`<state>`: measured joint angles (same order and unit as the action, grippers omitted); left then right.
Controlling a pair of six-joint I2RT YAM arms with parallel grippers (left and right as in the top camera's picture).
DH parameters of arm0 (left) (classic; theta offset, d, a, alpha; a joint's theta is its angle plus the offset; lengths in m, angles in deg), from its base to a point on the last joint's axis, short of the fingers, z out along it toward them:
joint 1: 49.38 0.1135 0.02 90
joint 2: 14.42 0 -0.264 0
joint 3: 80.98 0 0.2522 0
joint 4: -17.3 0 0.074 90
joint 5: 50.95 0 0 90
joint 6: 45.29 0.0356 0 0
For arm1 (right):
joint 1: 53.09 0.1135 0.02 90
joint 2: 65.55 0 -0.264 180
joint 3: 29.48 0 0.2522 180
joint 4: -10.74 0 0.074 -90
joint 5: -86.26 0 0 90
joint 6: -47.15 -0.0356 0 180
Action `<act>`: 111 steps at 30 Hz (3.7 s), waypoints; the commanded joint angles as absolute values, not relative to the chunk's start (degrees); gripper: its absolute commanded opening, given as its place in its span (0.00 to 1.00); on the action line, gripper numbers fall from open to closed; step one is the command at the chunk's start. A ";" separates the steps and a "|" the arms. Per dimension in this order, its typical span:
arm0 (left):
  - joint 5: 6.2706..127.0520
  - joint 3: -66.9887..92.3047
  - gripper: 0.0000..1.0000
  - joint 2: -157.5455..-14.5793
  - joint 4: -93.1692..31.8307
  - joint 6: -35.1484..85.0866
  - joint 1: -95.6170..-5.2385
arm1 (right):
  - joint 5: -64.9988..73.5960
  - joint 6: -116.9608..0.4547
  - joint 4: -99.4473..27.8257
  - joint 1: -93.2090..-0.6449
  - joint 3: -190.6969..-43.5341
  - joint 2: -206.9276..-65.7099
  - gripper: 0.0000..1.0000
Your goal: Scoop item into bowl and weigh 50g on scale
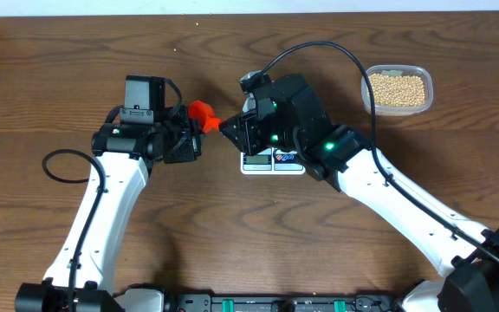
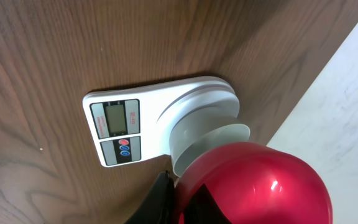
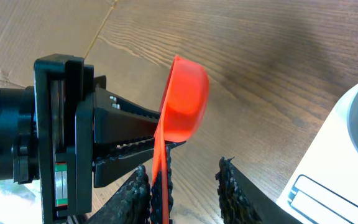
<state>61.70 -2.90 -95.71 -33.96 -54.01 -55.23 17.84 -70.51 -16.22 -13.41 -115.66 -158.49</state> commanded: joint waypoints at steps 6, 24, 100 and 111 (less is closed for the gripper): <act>62.46 -2.49 0.07 -95.10 -34.13 -52.42 -57.15 | 17.58 -70.73 -16.02 -12.91 -116.51 -158.47 0.33; 62.44 -2.49 0.08 -95.10 -33.54 -52.42 -57.83 | 17.58 -71.17 -16.08 -12.86 -116.51 -158.47 0.01; 65.07 -2.51 0.76 -105.96 -21.92 27.17 -81.34 | 27.89 -51.50 -37.40 -54.30 -116.56 -144.50 0.01; 64.85 -2.51 0.78 -114.07 -20.34 35.21 -84.89 | 27.65 -50.89 -37.77 -54.65 -116.56 -144.50 0.01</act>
<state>65.63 -2.90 -111.76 -21.48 30.90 -84.25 27.37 -52.29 -37.75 -54.41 -115.66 -145.07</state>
